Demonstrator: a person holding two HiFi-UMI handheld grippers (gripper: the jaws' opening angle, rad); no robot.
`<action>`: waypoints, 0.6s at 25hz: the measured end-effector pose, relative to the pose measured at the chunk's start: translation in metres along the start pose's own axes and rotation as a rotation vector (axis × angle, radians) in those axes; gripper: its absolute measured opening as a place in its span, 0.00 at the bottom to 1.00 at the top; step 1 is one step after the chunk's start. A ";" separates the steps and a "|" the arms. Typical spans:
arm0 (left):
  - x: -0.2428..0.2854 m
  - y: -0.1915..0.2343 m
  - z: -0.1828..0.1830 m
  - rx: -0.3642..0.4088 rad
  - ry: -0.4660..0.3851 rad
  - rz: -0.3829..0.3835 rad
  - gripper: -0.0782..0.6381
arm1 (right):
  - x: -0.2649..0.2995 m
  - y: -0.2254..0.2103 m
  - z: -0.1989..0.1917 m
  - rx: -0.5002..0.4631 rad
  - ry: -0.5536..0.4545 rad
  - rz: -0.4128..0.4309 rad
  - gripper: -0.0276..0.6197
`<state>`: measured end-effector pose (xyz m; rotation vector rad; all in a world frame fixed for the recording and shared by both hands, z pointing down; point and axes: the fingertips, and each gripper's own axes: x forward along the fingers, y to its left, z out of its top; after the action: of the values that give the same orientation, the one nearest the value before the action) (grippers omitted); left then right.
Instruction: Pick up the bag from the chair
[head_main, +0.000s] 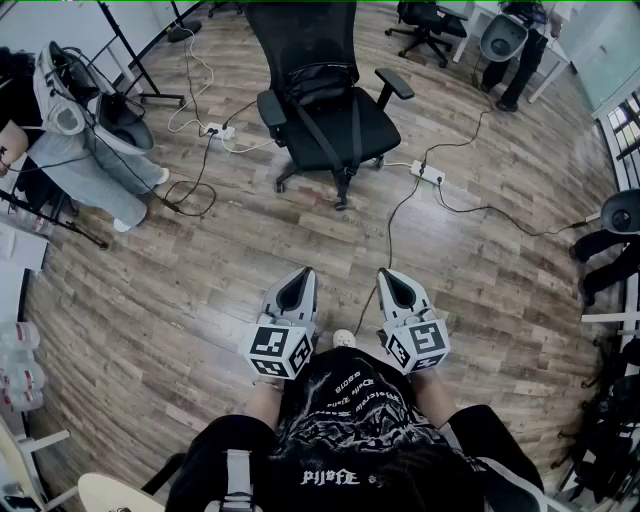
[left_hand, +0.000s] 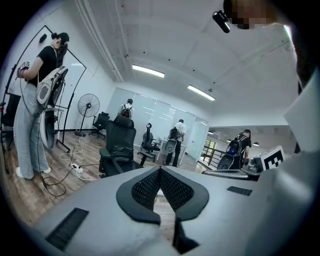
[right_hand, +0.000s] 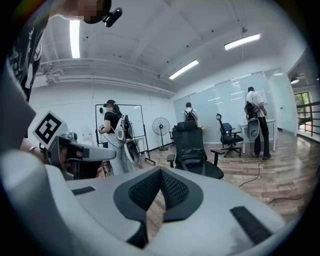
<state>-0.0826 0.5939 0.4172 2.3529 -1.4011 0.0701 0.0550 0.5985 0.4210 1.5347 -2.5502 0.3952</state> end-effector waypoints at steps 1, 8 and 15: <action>0.001 -0.002 0.000 0.002 -0.001 -0.004 0.12 | -0.001 -0.001 0.002 -0.011 -0.007 -0.002 0.05; 0.007 -0.004 0.006 0.015 -0.023 -0.010 0.12 | -0.002 -0.003 0.010 -0.067 -0.048 -0.015 0.05; 0.011 -0.003 0.004 0.009 -0.014 -0.020 0.12 | 0.003 0.004 0.015 -0.058 -0.041 0.008 0.05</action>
<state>-0.0757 0.5847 0.4149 2.3790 -1.3864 0.0547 0.0499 0.5936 0.4068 1.5290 -2.5753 0.2904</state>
